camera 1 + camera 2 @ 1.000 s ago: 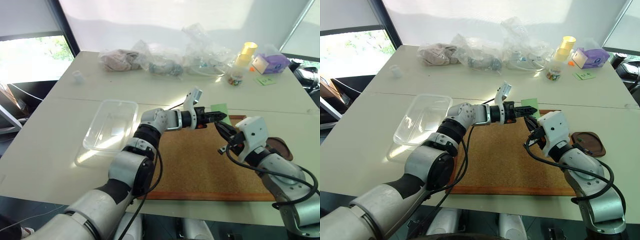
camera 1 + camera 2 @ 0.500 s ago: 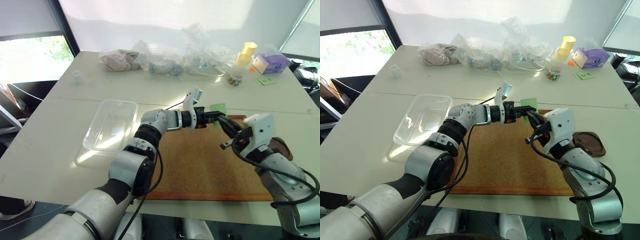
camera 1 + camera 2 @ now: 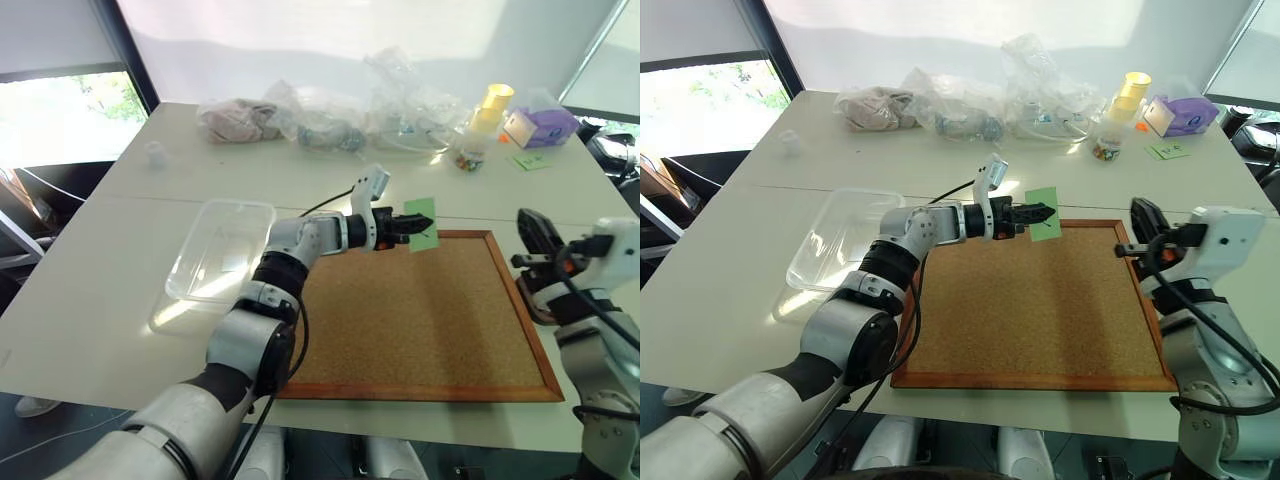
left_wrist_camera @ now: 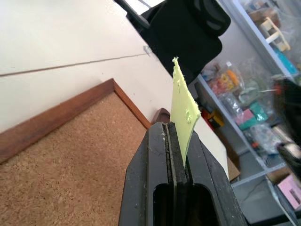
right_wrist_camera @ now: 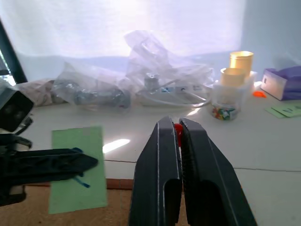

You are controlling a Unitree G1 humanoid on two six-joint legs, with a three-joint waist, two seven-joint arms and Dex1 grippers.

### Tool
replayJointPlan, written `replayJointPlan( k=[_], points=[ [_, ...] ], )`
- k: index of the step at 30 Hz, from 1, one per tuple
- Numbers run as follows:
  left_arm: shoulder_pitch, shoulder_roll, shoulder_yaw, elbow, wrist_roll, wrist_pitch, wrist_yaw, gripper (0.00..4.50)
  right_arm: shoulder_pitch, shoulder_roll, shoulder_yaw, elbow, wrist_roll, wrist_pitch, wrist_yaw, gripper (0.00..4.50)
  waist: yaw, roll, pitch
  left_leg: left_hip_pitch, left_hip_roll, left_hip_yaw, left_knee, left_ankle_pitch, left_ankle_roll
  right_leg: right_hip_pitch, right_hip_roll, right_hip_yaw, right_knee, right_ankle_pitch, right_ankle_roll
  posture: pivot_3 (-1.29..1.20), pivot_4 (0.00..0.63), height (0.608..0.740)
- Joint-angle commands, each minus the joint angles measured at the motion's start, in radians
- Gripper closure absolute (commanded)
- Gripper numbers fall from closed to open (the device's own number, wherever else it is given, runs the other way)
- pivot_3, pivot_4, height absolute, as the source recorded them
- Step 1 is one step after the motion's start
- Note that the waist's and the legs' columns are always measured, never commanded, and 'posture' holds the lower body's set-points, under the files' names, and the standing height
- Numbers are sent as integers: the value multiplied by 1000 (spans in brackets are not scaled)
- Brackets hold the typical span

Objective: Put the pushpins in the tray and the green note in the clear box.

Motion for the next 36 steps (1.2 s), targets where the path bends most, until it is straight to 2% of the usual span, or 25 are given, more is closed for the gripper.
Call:
replayJointPlan(
  k=[1, 8, 18, 26, 29, 35, 36],
  points=[
    [38, 19, -71, -156, 22, -19, -12, 4446, 27, -19, -63, 44, -16, 36, -56, 4500, 0, 0, 0, 0, 0, 0, 0, 0, 0, 0, 0, 0, 0, 0, 0, 0, 150, 740],
    [138, 51, -183, -339, 41, -5, -24, 4446, 55, -36, -84, 163, -83, 118, -139, 4500, -1, 1, 0, 0, 0, 1, 0, 0, 0, 0, 0, 2, 0, 0, 0, 0, 150, 740],
    [182, 35, -209, -400, 23, 43, -1, 4446, 17, -78, -84, 315, -143, 128, -134, 4500, -6, 1, -1, 1, 0, 2, 0, 0, 0, 0, 1, 3, 0, 0, 0, 0, 150, 740],
    [175, 36, -204, -389, 26, 42, 5, 4446, -23, -71, -60, 372, -177, 108, -117, 4500, -6, 1, -1, 1, 0, 2, 0, 0, 0, 0, 1, 3, 0, 0, 0, 0, 150, 740],
    [183, 37, -209, -399, 27, 44, 5, 4500, -27, -68, -60, 383, -181, 99, -110, 3507, -6, 1, -1, 1, 0, 2, 0, 0, 0, 0, 1, 3, 0, 0, 0, 0, 150, 740],
    [192, 38, -214, -403, 27, 45, 5, 4500, -36, -57, -69, 391, -175, 84, -93, 352, -6, 1, -1, 1, 0, 2, 0, 0, 0, 0, 1, 3, 0, 0, 0, 0, 150, 740],
    [191, 39, -213, -403, 27, 45, 4, 4500, -37, -57, -71, 389, -172, 81, -90, 68, -6, 1, -1, 1, 0, 2, 0, 0, 0, 0, 1, 3, 0, 0, 0, 0, 150, 740]
  ],
)
